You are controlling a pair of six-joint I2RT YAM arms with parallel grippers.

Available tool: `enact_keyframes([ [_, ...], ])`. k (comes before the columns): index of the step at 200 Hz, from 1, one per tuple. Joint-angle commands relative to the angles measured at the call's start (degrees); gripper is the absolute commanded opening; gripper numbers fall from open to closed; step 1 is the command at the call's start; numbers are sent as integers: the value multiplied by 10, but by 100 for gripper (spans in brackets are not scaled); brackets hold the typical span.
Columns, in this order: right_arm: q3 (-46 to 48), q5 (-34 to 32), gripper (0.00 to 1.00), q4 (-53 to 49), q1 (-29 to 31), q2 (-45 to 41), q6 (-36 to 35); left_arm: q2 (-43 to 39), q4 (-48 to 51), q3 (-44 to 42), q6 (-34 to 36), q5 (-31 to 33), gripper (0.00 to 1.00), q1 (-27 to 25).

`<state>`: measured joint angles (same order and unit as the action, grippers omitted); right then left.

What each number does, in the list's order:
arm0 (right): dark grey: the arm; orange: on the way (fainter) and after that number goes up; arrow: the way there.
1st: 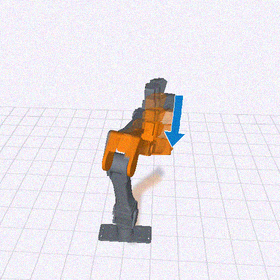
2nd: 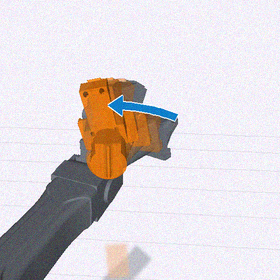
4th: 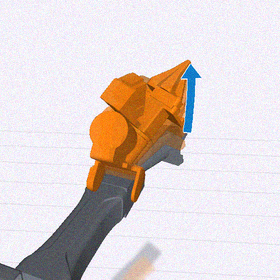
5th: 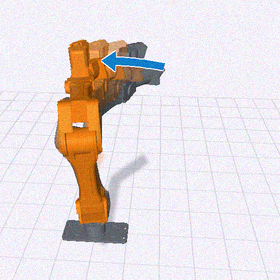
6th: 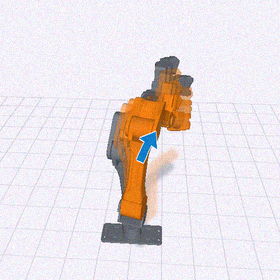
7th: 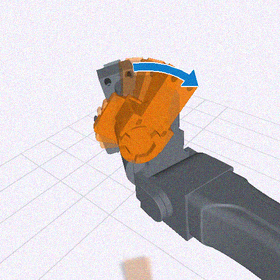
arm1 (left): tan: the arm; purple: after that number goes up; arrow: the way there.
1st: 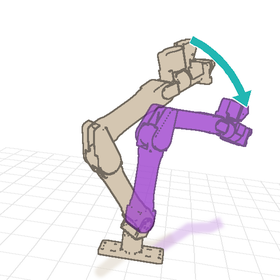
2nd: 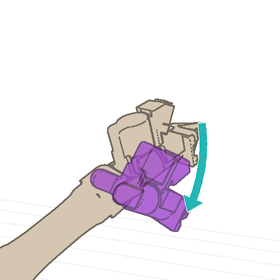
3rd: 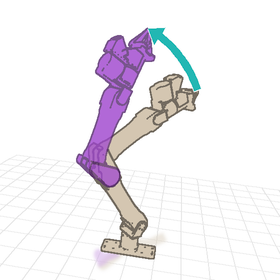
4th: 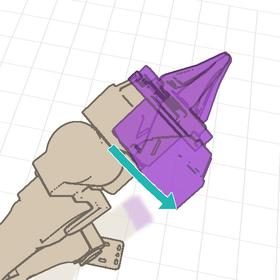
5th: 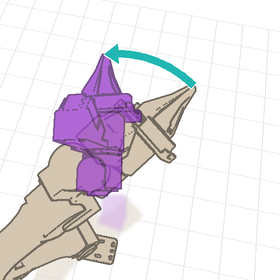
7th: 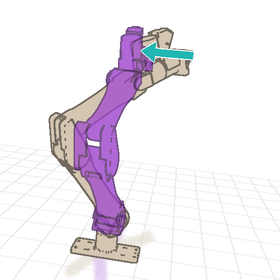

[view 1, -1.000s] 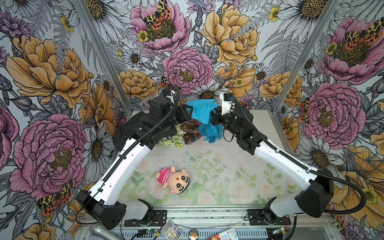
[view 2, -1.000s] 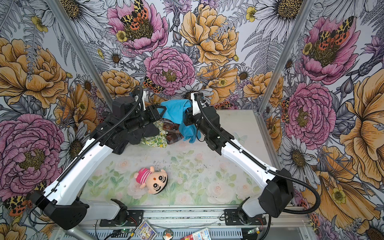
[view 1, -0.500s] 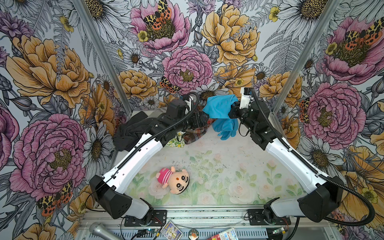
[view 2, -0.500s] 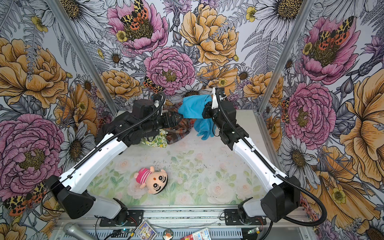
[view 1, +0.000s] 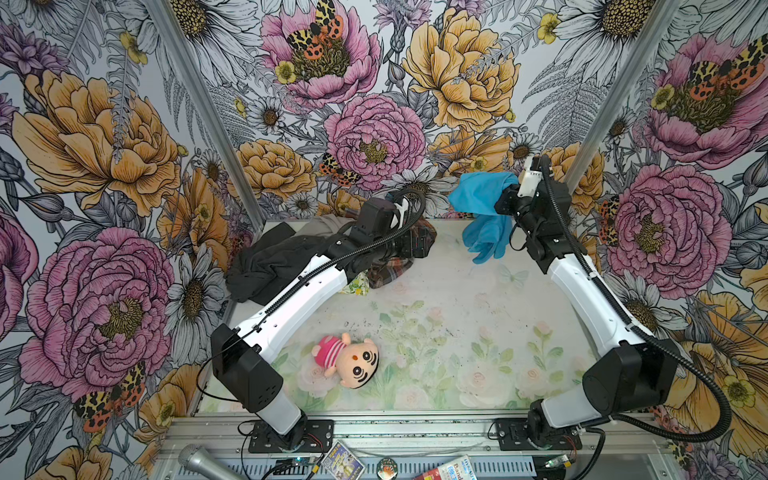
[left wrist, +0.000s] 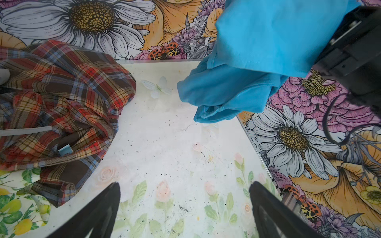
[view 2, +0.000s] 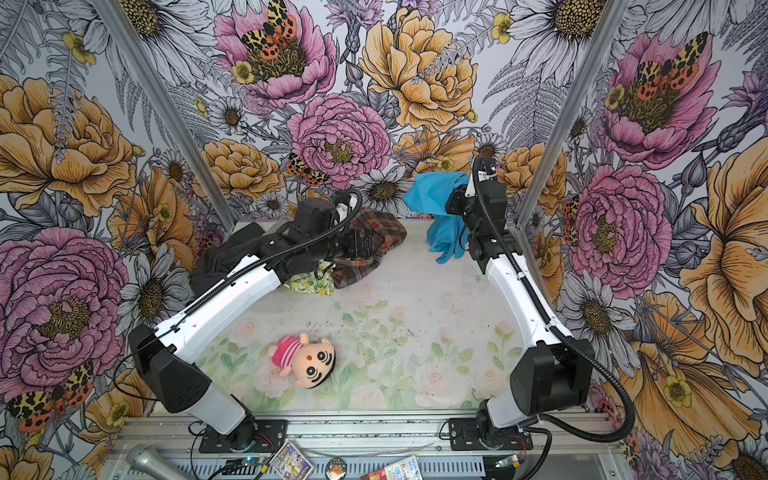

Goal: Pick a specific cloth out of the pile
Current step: 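Carry the teal shirt away with the right gripper while the left releases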

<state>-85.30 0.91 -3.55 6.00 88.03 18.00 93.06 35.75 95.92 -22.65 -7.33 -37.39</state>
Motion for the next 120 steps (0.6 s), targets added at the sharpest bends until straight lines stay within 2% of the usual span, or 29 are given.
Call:
enact_keyframes([
  [1,-36,16,0,15,-19,36,-4,15,-9,30,33,-17,99,1],
  [67,-100,28,0,34,-90,154,6,72,-4,83,33,-45,99,37],
  [100,-100,32,0,65,-118,200,30,95,2,113,34,-42,99,51],
  [120,-100,25,0,67,-122,219,20,106,2,125,32,-42,99,57],
])
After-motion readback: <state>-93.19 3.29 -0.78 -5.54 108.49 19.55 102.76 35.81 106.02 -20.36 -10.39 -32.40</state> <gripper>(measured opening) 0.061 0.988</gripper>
